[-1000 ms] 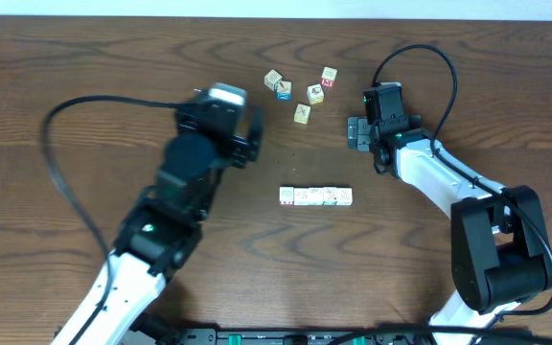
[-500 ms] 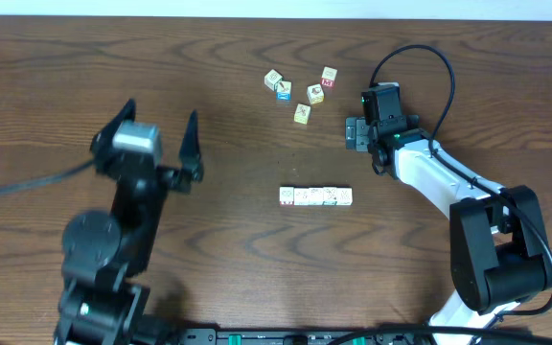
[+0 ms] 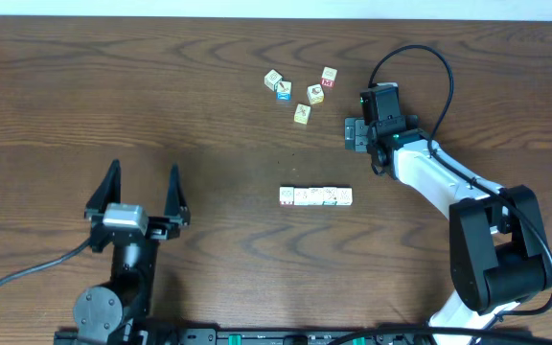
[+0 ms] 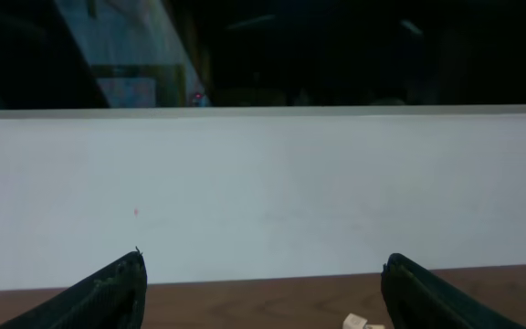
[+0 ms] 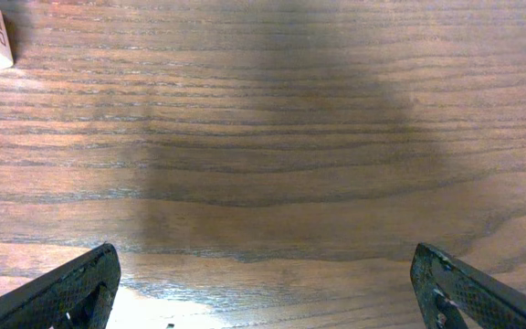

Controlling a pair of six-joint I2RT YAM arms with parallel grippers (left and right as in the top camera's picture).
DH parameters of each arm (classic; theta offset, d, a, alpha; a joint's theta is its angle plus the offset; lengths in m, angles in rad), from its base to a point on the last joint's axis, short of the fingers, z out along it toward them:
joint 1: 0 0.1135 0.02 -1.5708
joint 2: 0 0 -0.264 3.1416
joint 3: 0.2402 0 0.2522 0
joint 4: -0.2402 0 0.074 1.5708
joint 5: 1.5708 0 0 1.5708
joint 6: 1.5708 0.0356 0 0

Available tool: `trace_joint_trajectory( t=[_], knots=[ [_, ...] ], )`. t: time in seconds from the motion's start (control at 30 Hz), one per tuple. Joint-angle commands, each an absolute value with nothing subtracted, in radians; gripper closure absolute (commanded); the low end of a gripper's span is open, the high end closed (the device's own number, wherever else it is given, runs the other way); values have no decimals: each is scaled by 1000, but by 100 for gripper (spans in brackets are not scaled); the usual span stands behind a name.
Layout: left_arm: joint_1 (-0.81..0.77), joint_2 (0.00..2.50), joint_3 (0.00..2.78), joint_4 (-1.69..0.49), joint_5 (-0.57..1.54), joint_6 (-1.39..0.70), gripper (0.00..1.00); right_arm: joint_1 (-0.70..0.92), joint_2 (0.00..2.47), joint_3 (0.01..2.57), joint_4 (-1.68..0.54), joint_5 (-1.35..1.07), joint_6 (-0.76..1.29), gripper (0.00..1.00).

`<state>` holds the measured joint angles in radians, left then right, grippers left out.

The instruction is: Lift 5 blocks

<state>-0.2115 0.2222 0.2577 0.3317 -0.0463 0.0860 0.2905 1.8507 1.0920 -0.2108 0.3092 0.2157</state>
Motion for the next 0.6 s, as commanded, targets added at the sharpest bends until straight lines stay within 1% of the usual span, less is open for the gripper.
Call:
trace_joint_trajectory(
  t=[0.0, 0.27, 0.57],
  knots=[
    [-191, 154, 221, 342, -34, 93, 17, 299, 1863, 1101, -211, 324, 208, 1],
    [-142, 9, 110, 343, -34, 93, 17, 299, 1863, 1101, -210, 324, 208, 1],
    [-106, 1, 15, 350, -37, 49, 17, 300, 1863, 1101, -211, 324, 208, 1]
  ],
)
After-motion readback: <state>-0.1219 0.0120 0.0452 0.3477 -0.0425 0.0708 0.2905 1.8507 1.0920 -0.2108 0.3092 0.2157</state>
